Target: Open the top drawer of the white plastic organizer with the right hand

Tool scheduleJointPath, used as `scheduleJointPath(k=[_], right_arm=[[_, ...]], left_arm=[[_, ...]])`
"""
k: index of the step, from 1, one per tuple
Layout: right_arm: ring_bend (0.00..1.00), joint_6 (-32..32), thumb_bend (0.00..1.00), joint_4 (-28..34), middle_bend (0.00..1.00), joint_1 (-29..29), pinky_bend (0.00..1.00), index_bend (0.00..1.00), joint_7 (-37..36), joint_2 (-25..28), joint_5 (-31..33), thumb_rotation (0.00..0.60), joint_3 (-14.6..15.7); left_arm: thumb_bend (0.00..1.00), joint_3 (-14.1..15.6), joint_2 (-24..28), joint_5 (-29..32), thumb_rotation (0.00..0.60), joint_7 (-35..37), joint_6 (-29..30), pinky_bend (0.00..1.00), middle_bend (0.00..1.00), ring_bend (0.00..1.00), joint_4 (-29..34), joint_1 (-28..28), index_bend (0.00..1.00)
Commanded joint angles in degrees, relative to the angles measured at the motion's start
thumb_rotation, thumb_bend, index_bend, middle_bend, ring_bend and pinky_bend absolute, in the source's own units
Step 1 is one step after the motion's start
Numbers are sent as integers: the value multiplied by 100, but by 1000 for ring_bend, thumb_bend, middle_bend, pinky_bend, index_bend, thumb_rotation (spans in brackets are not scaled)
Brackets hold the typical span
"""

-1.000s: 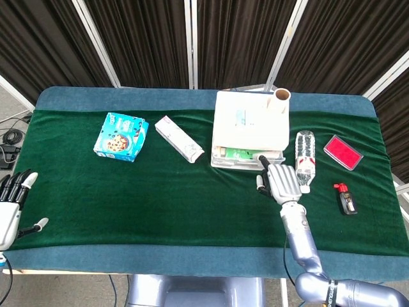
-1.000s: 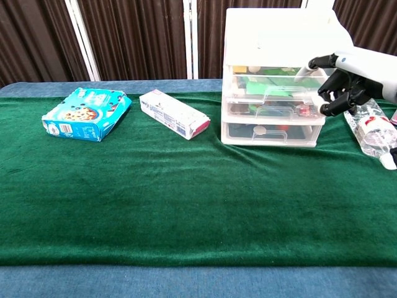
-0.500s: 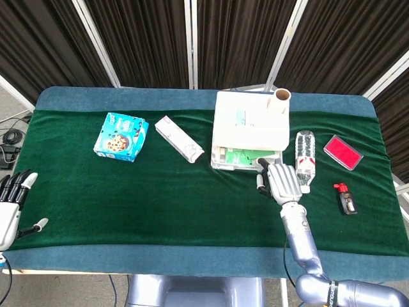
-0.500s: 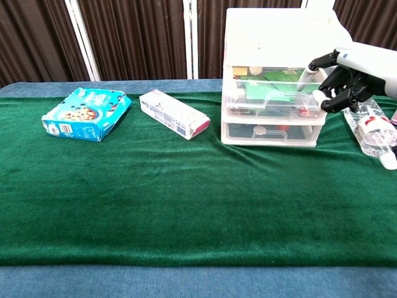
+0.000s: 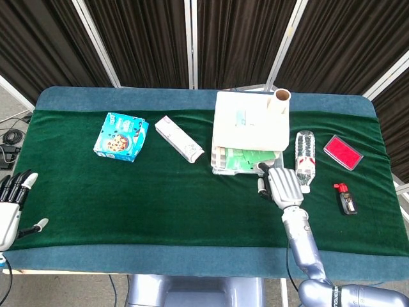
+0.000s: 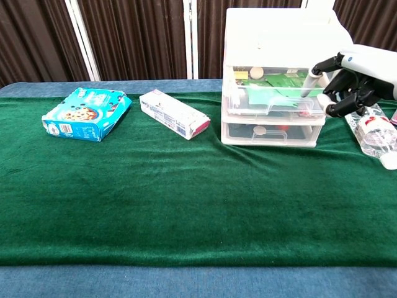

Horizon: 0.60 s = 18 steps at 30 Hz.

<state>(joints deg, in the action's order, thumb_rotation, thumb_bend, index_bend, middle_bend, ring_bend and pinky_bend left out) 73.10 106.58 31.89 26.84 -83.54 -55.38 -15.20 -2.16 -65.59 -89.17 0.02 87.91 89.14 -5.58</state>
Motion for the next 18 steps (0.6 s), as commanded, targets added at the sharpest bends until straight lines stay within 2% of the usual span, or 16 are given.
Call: scheduleJointPath(k=[1, 18], right_arm=[[782, 25, 543, 40, 778, -34, 681, 450, -16, 41, -2, 600, 32], [784, 184, 549, 317, 782, -172, 682, 486, -25, 177, -222, 600, 226]], left_arm=[[74, 2, -1, -2, 600, -1, -3, 0, 0, 0, -3, -1, 0], [75, 8, -7, -17, 600, -31, 8, 0, 0, 0, 7, 4, 0]])
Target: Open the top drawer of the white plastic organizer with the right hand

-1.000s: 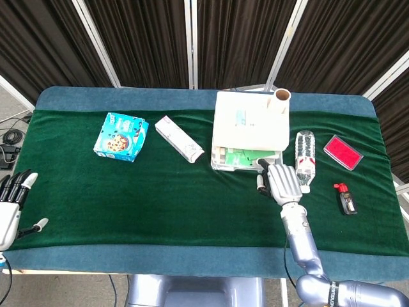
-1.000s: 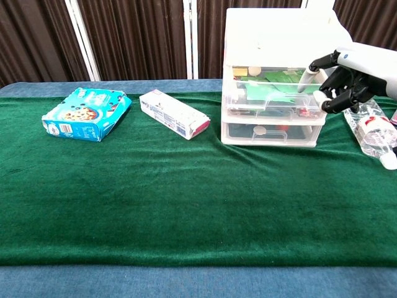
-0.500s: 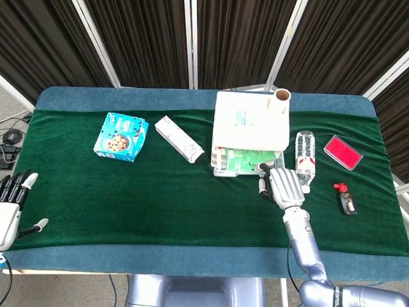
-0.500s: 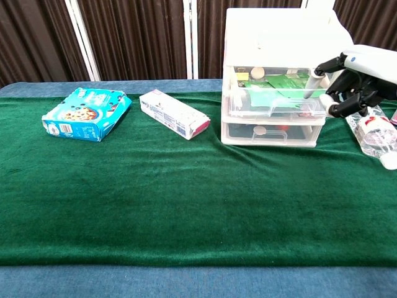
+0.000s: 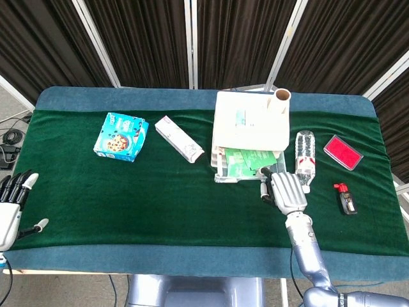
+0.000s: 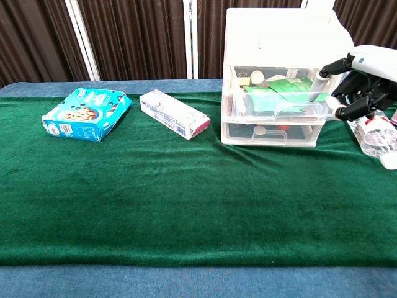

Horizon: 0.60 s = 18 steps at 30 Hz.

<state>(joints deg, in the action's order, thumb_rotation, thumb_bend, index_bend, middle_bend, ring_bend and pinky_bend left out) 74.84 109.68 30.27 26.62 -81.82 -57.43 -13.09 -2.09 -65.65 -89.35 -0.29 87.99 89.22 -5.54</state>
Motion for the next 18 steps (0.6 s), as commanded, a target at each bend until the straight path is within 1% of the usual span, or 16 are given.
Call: scheduleJointPath(k=[1, 15, 16, 18], right_arm=[[784, 15, 549, 16, 782, -16, 682, 487, -4, 7, -32, 600, 25], [785, 74, 549, 89, 782, -83, 681, 486, 6, 29, -139, 600, 115], [785, 83, 549, 78, 782, -88, 681, 478, 9, 28, -156, 600, 121], [784, 103, 547, 63, 778, -95, 680, 422, 13, 21, -206, 600, 135]], left_arm=[[74, 2, -1, -2, 600, -2, -2, 0, 0, 0, -2, 0, 0], [74, 4, 1, -6, 600, -1, -1, 0, 0, 0, 2, 0, 0], [75, 3, 1, -5, 600, 0, 1, 0, 0, 0, 3, 1, 0], [75, 2, 1, -1, 600, -1, 0, 0, 0, 0, 4, 2, 0]])
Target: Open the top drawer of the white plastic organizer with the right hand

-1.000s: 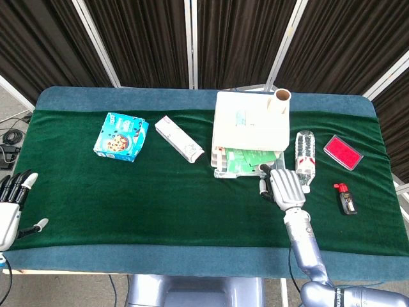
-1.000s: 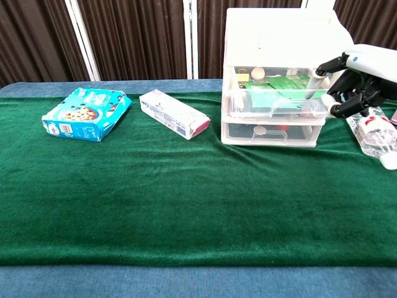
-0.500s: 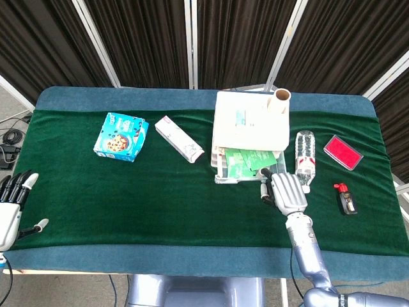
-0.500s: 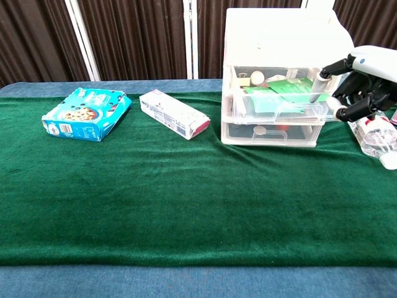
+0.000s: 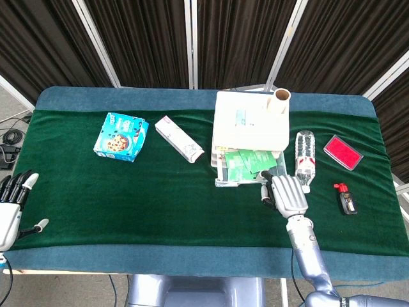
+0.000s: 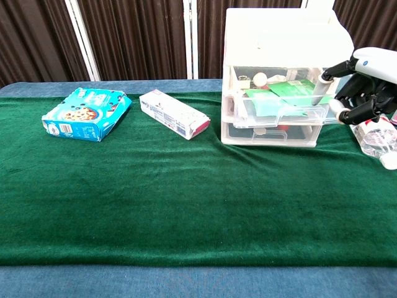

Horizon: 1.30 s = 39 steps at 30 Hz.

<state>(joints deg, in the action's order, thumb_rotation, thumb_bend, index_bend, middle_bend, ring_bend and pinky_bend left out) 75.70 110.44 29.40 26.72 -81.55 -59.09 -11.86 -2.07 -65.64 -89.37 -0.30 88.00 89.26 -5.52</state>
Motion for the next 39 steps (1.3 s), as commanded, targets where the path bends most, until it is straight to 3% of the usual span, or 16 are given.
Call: scheduleJointPath(k=[1, 5, 7, 12, 18, 21, 23, 26, 31, 36, 39], right_arm=[[780, 30, 544, -20, 772, -12, 678, 353, -10, -11, -79, 600, 16], [756, 118, 517, -110, 740, -35, 662, 168, -102, -41, -343, 600, 19], [747, 144, 506, -132, 726, -59, 655, 133, -151, -41, -429, 600, 32], [723, 240, 491, -152, 687, -118, 638, 122, -167, -14, -642, 600, 78], [614, 510, 434, -110, 543, -341, 522, 122, -284, 146, -1124, 600, 264], [455, 744, 396, -192, 383, -531, 350, 121, -430, 253, -1480, 600, 416], [251, 933, 360, -324, 206, -724, 176, 105, -675, 364, -1776, 600, 581], [37, 1127, 295, -729, 30, -1127, 24, 50, -1223, 640, -1994, 600, 958], [0, 1337, 172, -1664, 0, -1612, 0, 0, -1854, 930, -2358, 600, 1414], [0, 1733, 158, -2278, 0, -1999, 0, 0, -2077, 834, -2539, 600, 1480], [0, 1778, 158, -2307, 0, -2069, 0, 0, -2189, 864, -2625, 600, 1439]], left_arm=[[75, 1, -1, 0, 600, -3, -3, 0, 0, 0, 0, -1, 0], [74, -2, -5, 6, 600, -5, -8, 0, 0, 0, -4, -3, 0], [74, -4, -4, 8, 600, -1, -10, 0, 0, 0, -5, -5, 0], [74, -3, -4, 5, 600, 1, -7, 0, 0, 0, -7, -3, 0], [74, -2, -3, 1, 600, 9, -2, 0, 0, 0, -10, -1, 0], [75, -2, -3, -7, 600, 16, 8, 0, 0, 0, -12, 1, 0], [77, 0, -8, -10, 600, 12, 11, 0, 0, 0, -18, 3, 0], [79, 7, -31, -39, 600, -13, 27, 0, 0, 0, -31, 3, 0], [80, 10, -112, -73, 600, -61, 63, 0, 0, 0, -109, 6, 0], [80, 33, -199, -73, 600, -115, 40, 0, 0, 0, -211, 8, 0], [80, 28, -235, -75, 600, -105, 50, 0, 0, 0, -265, 7, 0]])
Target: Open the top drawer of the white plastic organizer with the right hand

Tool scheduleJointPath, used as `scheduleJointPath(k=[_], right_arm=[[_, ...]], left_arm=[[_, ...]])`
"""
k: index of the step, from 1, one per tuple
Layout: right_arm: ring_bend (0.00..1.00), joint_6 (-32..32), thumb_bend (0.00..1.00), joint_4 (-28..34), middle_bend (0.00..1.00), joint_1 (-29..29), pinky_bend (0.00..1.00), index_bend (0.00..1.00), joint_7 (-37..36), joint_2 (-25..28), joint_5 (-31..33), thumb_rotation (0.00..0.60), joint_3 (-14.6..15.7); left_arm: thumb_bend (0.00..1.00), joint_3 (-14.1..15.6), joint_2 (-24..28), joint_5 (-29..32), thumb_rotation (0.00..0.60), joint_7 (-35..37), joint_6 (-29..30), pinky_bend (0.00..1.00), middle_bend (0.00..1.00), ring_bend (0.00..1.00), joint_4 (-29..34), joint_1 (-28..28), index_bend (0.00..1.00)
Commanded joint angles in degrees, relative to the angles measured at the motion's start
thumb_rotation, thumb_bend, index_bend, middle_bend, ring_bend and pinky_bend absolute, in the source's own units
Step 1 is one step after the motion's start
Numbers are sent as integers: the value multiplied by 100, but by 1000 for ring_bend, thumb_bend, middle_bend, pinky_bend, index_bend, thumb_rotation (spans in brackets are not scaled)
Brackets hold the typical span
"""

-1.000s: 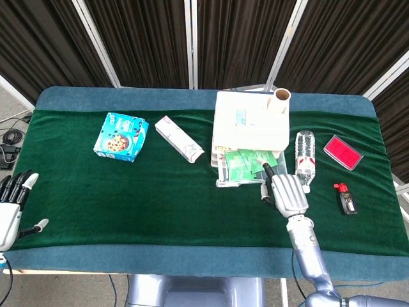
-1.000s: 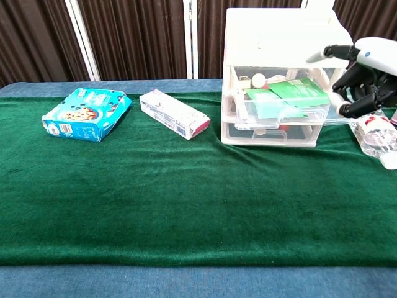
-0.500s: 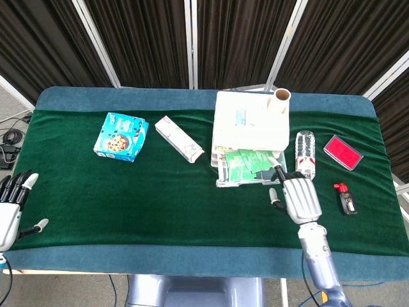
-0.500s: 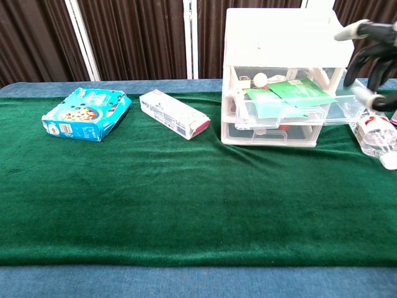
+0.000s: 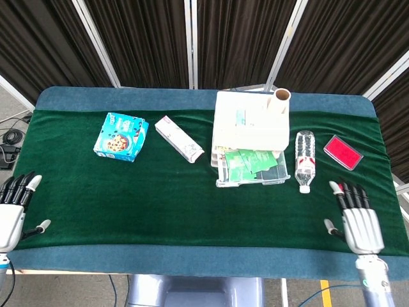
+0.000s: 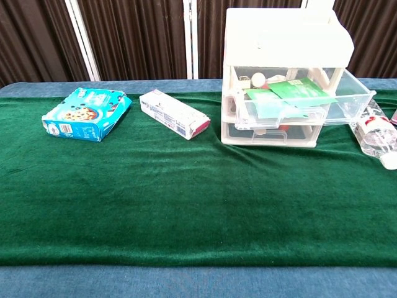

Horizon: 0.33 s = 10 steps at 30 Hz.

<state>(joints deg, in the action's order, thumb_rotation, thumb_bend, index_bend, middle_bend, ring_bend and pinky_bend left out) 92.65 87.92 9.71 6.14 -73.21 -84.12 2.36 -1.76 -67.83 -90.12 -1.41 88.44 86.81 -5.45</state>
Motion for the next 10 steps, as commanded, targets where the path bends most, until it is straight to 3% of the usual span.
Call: scheduleJointPath(k=[1, 10], right_arm=[[0, 101, 158, -67, 0, -112, 0, 0, -155, 26, -164, 600, 2], [0, -128, 157, -68, 0, -178, 0, 0, -167, 43, -177, 600, -98]], left_arm=[[81, -3, -21, -8, 600, 14, 14, 0, 0, 0, -31, 0, 0], [80, -10, -17, -1, 600, 117, 5, 0, 0, 0, -85, -9, 0]])
